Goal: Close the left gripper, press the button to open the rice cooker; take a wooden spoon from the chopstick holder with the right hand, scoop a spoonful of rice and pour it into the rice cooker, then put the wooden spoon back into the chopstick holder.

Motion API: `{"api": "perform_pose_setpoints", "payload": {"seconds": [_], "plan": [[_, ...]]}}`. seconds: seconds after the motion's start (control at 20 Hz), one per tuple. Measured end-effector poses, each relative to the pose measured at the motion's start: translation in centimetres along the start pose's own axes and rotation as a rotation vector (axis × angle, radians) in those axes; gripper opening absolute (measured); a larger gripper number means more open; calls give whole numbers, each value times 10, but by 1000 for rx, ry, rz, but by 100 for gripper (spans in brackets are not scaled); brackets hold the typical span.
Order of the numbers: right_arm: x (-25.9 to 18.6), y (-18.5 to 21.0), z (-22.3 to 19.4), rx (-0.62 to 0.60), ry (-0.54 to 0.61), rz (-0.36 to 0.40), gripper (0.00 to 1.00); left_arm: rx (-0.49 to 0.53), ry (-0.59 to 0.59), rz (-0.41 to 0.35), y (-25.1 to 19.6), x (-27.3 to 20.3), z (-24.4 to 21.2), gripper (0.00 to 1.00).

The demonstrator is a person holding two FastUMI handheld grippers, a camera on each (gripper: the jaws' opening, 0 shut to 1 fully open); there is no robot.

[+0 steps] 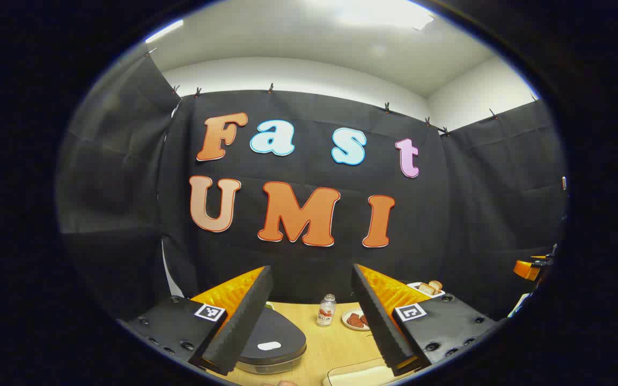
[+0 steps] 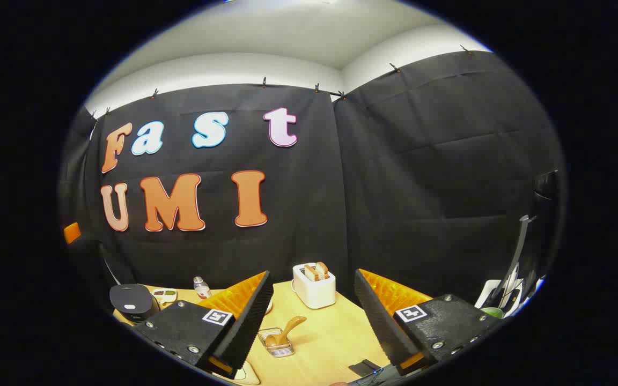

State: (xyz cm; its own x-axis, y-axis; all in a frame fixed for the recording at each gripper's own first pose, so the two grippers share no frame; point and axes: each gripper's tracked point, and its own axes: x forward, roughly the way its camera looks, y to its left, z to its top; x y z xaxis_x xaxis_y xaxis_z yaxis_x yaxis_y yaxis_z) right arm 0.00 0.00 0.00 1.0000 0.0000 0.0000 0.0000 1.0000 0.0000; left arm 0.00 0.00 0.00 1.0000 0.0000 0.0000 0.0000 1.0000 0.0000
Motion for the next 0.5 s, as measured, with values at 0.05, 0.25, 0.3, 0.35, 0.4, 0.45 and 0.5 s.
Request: {"api": "perform_pose_setpoints", "payload": {"seconds": [0.05, 0.25, 0.3, 0.35, 0.4, 0.45, 0.5], "plan": [[0, -1, 0, 0, 3, -3, 94, 3, 1, 0, 2, 2, -1, 100], [2, -4, -4, 9, 17, -25, 95, 3, 5, -12, 1, 11, 0, 100], [3, -4, -3, 11, 13, -30, 95, 10, 5, -13, 2, 12, 1, 98], [1, -2, -1, 11, 9, -30, 95, 17, 4, -15, 2, 12, 3, 98], [0, 0, 0, 8, 3, -26, 95, 22, 0, -16, 2, 12, 2, 98], [1, 2, 0, 2, 0, -23, 95, 24, -5, -16, 1, 11, 4, 98], [1, 3, -3, -4, 6, -21, 95, 26, -7, -19, 0, 11, 4, 99]]}}
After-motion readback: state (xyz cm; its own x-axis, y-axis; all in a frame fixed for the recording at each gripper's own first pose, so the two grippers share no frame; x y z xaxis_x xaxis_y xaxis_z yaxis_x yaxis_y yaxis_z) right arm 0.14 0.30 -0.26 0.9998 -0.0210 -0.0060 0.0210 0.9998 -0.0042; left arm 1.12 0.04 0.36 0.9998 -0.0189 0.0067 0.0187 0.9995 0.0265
